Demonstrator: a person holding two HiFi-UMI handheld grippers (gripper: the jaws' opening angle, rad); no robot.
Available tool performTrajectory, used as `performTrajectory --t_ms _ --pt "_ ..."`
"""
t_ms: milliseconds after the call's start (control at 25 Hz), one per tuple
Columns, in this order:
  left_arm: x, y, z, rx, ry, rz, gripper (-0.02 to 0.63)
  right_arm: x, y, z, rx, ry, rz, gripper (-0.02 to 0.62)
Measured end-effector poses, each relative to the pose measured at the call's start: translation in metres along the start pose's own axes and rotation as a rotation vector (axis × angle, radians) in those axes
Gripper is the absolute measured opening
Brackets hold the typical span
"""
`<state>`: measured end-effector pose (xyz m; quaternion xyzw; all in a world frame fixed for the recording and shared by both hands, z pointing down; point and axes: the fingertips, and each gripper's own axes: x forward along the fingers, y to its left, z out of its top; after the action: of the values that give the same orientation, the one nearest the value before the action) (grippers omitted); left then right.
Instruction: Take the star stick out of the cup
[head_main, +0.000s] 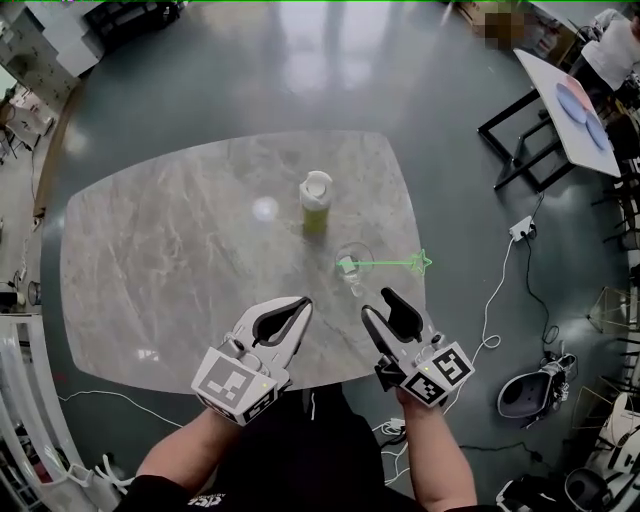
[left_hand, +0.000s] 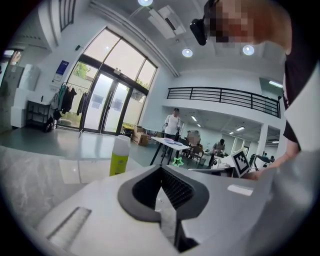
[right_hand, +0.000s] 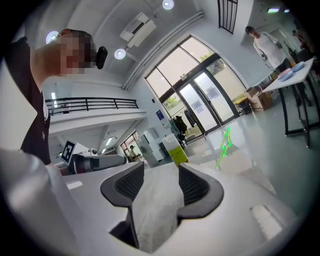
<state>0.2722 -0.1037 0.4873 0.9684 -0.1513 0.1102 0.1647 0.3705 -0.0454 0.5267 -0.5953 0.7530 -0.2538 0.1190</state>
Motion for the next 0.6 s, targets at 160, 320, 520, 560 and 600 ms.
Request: performTrajectory --t_ms 160,320,520,560,600 --pt "0.006 0.004 -0.013 -0.009 0.028 0.006 0.002 0.013 -0.030 -0.019 0.046 -0.006 -0.024 0.327" --pt "0.007 0.009 -0.013 -0.016 0.030 0.030 0.002 0.023 -0.051 -0.029 0.055 0.010 -0.038 0.347" --pt "0.004 0.016 -0.013 -0.026 0.035 0.077 0.002 0.035 -0.068 -0.041 0.041 0.037 -0.051 0.321" --pt "0.003 0.017 -0.012 -0.025 0.036 0.084 0.003 0.037 -0.071 -0.041 0.036 0.036 -0.057 0.288" --pt "0.002 0.018 -0.012 -0.024 0.037 0.090 0.002 0.038 -0.074 -0.042 0.032 0.032 -0.063 0.259"
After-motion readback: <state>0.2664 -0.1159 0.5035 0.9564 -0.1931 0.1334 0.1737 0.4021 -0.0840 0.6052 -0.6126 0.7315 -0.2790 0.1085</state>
